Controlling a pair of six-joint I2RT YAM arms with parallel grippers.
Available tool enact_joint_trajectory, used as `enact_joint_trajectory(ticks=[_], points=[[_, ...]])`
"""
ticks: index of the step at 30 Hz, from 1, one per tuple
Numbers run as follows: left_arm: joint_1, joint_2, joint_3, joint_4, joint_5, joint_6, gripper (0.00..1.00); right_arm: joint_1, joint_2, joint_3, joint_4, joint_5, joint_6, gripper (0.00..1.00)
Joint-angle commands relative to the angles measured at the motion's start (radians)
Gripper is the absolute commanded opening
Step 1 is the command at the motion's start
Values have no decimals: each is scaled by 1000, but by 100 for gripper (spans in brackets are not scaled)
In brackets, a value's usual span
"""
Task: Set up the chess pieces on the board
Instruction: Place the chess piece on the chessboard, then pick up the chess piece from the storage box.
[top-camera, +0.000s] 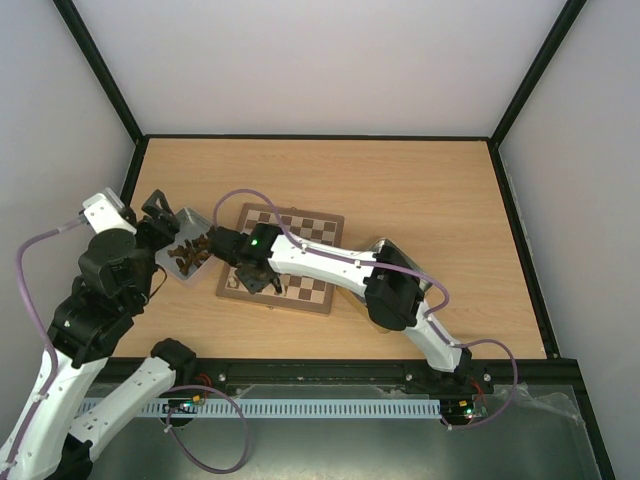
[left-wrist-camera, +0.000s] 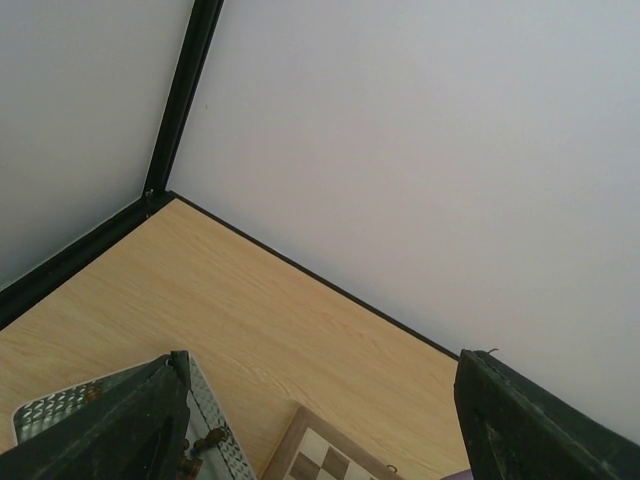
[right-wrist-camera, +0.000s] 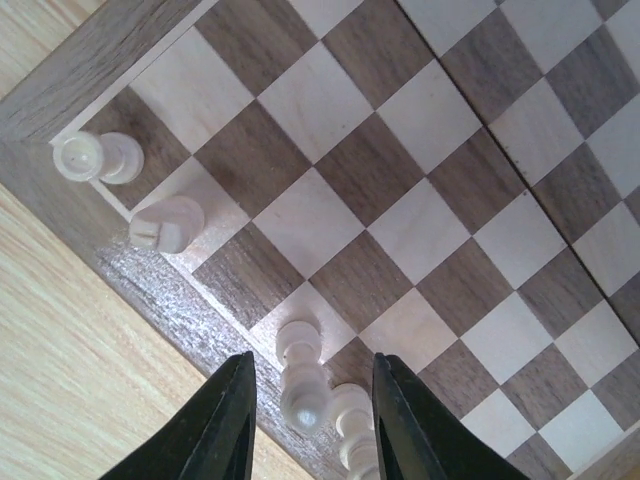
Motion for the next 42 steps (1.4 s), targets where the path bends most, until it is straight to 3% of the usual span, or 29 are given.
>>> enact_joint_trajectory(ticks=[1,8,18,24,30,37,42], points=[[5,4,39,-4,4,2,75,3,-30,22,8,73,48,32],[5,5,58,8,57,17,75,-48,-201,-129,172,57,145,35],[6,86,-78,141,377,103,81,-312,-756,-820,514,109,409,37],[5,183,-151,224,554,93,82,-480,-990,-1131,604,103,490,39],[5,270,-185,299,693,88,82,-574,-983,-1309,757,-70,477,37],[4,336,-197,331,767,64,82,-577,-869,-1341,848,-154,450,36],[1,357,-207,356,775,48,82,-577,-799,-1329,821,-181,407,35]])
